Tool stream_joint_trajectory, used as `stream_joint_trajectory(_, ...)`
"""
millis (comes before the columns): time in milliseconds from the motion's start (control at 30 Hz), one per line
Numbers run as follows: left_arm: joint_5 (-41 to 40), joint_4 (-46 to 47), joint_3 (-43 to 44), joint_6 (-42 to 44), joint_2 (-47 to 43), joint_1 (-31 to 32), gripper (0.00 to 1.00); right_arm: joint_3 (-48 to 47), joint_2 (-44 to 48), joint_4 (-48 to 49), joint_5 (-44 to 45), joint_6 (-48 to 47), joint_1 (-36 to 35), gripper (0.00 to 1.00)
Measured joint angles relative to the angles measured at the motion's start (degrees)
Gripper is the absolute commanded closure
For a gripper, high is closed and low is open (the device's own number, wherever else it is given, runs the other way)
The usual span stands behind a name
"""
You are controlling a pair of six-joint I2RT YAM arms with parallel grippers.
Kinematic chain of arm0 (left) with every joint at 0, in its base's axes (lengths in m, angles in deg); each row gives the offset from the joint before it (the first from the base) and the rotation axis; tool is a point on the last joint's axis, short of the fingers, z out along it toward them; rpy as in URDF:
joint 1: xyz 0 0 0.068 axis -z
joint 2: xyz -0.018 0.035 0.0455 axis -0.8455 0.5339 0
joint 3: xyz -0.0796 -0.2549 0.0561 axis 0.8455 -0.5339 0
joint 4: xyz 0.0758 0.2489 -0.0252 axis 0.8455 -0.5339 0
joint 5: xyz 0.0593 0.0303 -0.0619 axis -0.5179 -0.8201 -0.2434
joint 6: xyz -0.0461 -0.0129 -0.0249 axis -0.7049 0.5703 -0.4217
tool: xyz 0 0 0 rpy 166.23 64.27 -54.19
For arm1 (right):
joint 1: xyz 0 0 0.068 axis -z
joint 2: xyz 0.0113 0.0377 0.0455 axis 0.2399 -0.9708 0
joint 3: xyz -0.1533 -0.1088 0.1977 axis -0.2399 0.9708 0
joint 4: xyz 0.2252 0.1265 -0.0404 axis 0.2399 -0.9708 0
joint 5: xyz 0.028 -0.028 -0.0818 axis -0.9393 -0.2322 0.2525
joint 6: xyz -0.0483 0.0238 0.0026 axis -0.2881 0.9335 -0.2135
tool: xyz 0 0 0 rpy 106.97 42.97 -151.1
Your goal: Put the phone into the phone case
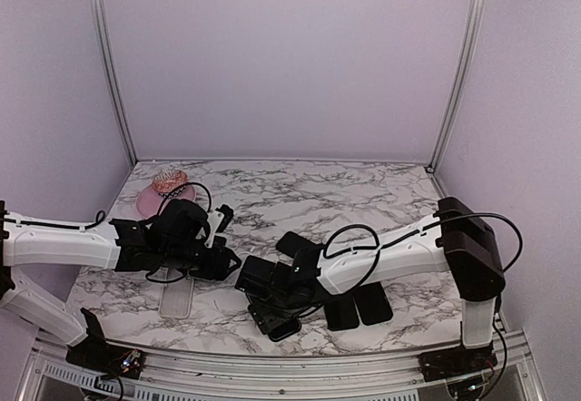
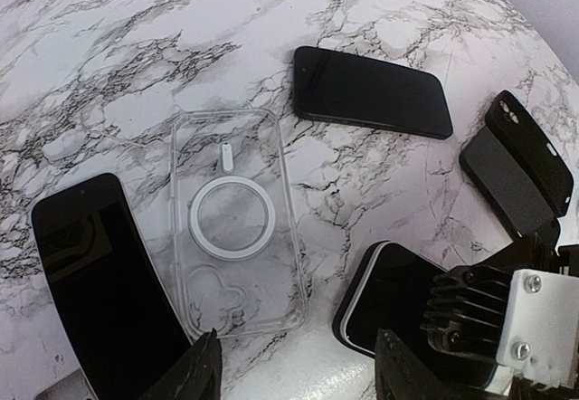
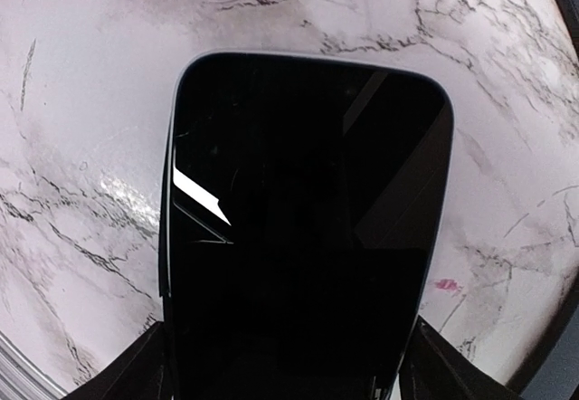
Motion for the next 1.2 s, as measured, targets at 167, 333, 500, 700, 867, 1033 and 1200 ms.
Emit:
stream_joint_trajectory(167, 4.37, 2.16, -0.79, -1.38, -1.92, 0.0, 0.2, 9.2, 5.49, 7.78, 2.45, -3.5, 0.0, 0.74)
stream_joint_trajectory(333, 10.38, 10.6, -3.67, -5.77, -4.33, 0.0, 0.12, 18.69, 12.35, 17.42, 6.88, -8.76, 0.0, 0.75)
stream_joint_trajectory(500, 14.6, 16.11, -4.17, -9.99, -2.54, 0.0, 0.13, 25.31, 19.65, 28.61, 11.26, -14.45, -0.07, 0.76)
stream_joint_trajectory(700, 15.52, 19.56, -2.8, -12.24, -2.12, -0.02, 0.33, 28.22, 25.18, 40.81, 15.3, -21.16, -1.11, 0.76)
stream_joint_trajectory(867, 15.98, 22.12, -1.68, -12.63, -1.97, -0.04, 0.79, 28.39, 25.33, 44.98, 16.41, -24.24, -1.66, 0.76)
stream_joint_trajectory(1033, 19.71, 24.63, -0.68, -13.31, -0.92, 0.52, 1.0, 28.96, 25.16, 45.42, 17.49, -25.68, -1.57, 0.71)
stream_joint_trajectory(1200, 21.11, 25.81, -1.44, -12.79, -0.44, 0.04, 1.0, 30.01, 25.35, 46.4, 17.44, -26.08, -1.57, 0.06)
